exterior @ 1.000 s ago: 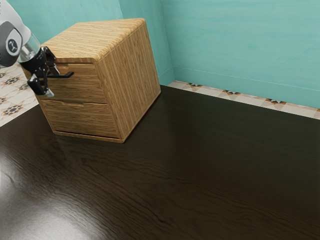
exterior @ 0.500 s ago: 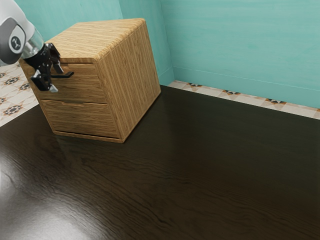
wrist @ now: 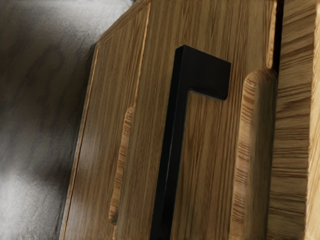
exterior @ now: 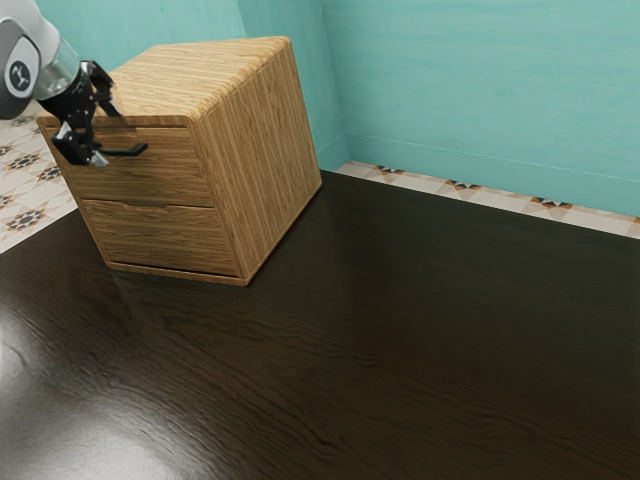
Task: Pull the drawer handle with one arm to open the drawer
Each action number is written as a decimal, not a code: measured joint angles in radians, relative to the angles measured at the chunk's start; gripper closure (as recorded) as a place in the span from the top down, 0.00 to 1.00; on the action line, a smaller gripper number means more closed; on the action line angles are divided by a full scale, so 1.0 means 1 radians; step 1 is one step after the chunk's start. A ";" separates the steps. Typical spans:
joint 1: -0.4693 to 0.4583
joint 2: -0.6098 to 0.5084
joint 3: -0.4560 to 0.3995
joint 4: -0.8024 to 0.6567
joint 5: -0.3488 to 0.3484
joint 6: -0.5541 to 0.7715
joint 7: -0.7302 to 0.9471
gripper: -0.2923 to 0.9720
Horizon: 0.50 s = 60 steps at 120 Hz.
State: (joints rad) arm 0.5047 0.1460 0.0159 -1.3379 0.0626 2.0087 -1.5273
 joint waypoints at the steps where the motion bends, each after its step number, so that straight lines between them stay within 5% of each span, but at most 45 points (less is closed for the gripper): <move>1: 0.000 -0.001 0.000 -0.002 0.000 0.000 0.000 0.76; 30: 0.001 -0.072 0.002 -0.114 0.001 -0.001 0.003 0.77; 60: 0.021 -0.030 0.027 -0.109 -0.002 0.017 -0.005 0.77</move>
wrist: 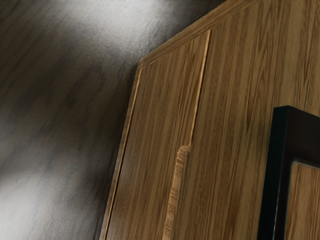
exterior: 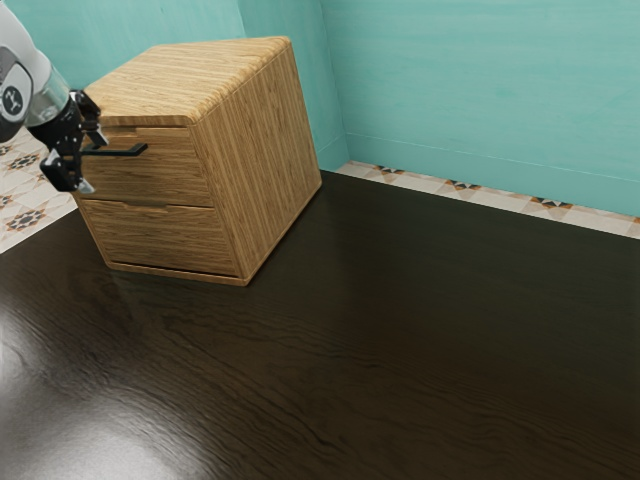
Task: Pull the drawer handle with one arm to open the drawer
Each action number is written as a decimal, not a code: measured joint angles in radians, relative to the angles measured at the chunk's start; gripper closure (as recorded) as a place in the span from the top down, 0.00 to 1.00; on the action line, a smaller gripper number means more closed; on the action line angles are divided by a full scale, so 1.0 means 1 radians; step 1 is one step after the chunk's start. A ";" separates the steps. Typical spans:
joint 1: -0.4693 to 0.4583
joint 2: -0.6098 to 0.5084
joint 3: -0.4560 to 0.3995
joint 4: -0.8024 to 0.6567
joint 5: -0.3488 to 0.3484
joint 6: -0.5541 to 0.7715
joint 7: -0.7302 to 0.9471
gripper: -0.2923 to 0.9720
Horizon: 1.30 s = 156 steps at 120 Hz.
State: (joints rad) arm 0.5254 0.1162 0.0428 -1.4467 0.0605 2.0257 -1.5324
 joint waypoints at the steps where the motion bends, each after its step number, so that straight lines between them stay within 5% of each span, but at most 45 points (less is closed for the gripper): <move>1: 0.000 0.001 0.001 0.000 0.000 0.000 0.000 0.77; 93: -0.019 0.020 0.009 -0.030 -0.001 0.032 -0.014 0.77; 156: -0.041 -0.132 0.013 -0.187 0.000 0.034 -0.018 0.77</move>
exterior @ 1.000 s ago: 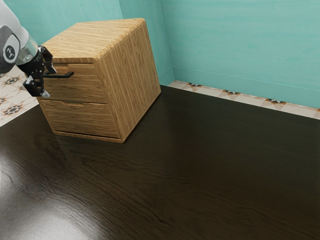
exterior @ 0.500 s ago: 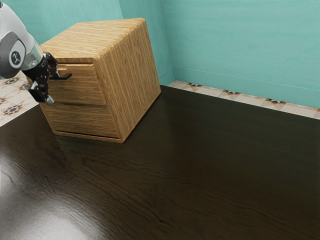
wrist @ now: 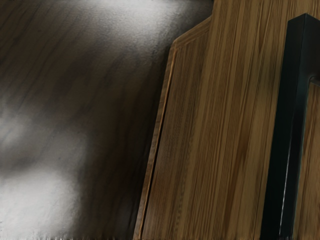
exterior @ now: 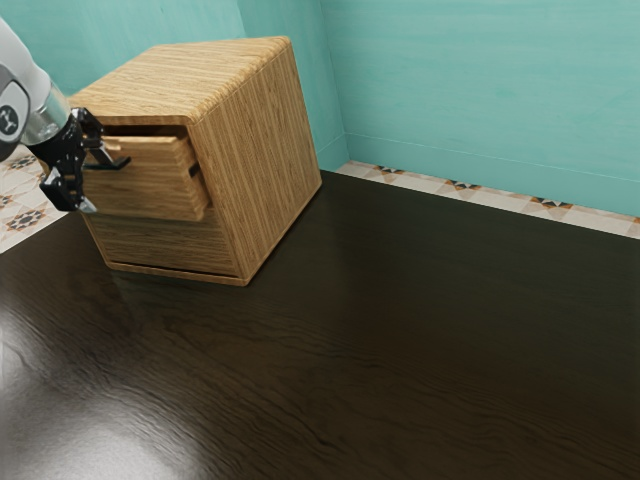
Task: Pull the drawer handle with one arm to open the drawer
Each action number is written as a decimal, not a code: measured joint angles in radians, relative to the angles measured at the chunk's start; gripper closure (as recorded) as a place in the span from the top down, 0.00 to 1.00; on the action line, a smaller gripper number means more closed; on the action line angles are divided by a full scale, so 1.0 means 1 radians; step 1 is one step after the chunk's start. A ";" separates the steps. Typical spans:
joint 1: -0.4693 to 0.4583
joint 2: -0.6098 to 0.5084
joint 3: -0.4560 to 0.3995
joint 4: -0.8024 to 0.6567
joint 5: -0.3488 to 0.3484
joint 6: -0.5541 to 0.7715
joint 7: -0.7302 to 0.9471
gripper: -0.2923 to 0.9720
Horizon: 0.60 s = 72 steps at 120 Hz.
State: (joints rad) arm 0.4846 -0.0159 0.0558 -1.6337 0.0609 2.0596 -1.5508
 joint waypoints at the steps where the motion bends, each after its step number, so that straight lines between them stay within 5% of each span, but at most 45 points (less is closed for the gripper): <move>1: 0.000 -0.003 0.000 -0.003 0.000 0.000 0.000 0.77; 72: 0.016 -0.214 -0.002 -0.235 -0.001 0.029 -0.003 0.77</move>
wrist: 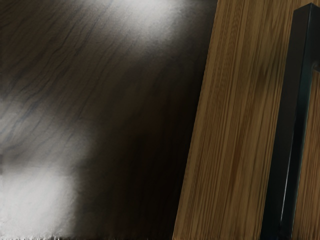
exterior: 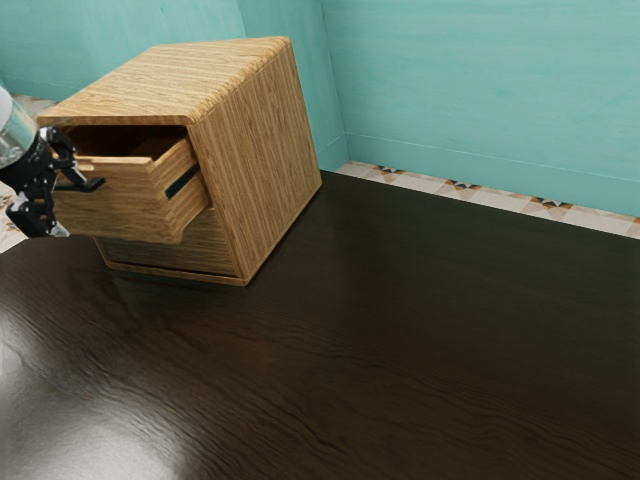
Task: Pull the drawer handle with one arm to open the drawer
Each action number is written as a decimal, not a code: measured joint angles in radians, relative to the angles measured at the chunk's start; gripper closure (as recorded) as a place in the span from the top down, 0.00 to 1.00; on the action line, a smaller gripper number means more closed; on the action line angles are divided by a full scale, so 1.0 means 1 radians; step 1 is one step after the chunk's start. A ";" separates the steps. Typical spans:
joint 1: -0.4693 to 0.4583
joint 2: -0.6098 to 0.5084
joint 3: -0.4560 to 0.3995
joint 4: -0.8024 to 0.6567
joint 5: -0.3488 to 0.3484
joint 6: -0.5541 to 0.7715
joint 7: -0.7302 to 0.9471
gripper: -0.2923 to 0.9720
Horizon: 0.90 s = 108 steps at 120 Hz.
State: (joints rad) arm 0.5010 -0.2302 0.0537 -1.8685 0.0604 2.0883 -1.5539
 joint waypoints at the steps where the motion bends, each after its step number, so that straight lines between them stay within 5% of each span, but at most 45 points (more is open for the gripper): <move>1: 0.000 -0.004 0.000 -0.004 0.000 0.000 0.000 0.77; 73: -0.012 -0.214 0.025 -0.227 0.002 0.040 0.001 0.77; 81: -0.123 -0.252 -0.030 -0.208 0.002 0.006 0.011 0.77; 96: -0.592 -0.223 -0.088 -0.234 -0.116 -0.127 0.034 0.77; 103: -0.657 -0.168 -0.057 -0.175 -0.110 -0.192 0.133 0.77; 108: -0.622 -0.123 -0.064 -0.137 -0.099 -0.204 0.261 0.77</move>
State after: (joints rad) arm -0.1206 -0.3535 -0.0107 -2.0052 -0.0391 1.8842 -1.2929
